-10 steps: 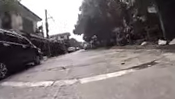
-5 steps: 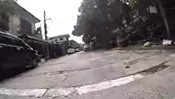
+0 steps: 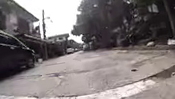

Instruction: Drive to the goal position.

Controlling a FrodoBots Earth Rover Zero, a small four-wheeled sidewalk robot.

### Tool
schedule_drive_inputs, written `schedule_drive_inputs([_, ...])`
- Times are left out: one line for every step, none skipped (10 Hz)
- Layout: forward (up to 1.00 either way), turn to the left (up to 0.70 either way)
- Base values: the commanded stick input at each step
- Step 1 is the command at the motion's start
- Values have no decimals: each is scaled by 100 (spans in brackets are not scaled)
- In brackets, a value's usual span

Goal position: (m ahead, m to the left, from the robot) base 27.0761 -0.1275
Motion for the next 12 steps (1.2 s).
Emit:
schedule_drive_inputs([70, 0])
schedule_drive_inputs([70, 0])
schedule_drive_inputs([70, 0])
schedule_drive_inputs([70, 0])
schedule_drive_inputs([70, 0])
schedule_drive_inputs([70, 0])
schedule_drive_inputs([70, 0])
schedule_drive_inputs([70, 0])
schedule_drive_inputs([70, 0])
schedule_drive_inputs([70, 0])
schedule_drive_inputs([70, 0])
schedule_drive_inputs([70, 0])
